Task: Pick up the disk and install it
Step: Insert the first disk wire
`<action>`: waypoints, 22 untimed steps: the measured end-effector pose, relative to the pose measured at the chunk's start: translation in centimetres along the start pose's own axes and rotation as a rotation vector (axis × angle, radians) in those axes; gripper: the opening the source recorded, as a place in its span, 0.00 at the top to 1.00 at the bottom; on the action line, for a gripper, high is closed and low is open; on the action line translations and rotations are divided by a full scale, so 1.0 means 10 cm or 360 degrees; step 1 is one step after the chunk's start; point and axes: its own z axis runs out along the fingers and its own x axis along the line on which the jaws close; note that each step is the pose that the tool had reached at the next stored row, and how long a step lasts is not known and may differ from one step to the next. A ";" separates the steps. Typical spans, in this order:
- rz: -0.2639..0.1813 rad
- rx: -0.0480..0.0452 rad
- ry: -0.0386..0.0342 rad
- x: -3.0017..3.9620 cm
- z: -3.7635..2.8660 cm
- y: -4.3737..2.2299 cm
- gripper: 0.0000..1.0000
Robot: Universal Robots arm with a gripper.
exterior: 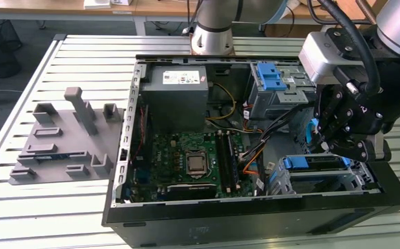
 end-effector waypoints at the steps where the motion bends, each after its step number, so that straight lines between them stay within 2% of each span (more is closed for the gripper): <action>1: 0.0000 0.0000 0.0000 0.000 0.000 -0.001 0.89; 3: 0.0000 0.0000 0.0000 0.000 0.002 -0.028 0.89; 8: 0.0000 0.0000 0.0000 -0.007 0.004 -0.157 0.89; 11: 0.0000 0.0000 0.0000 -0.017 0.007 -0.198 0.89; 16: 0.0000 0.0000 0.0000 -0.080 0.029 -0.311 0.89; 22: 0.0000 0.0000 0.0000 -0.087 0.037 -0.340 0.89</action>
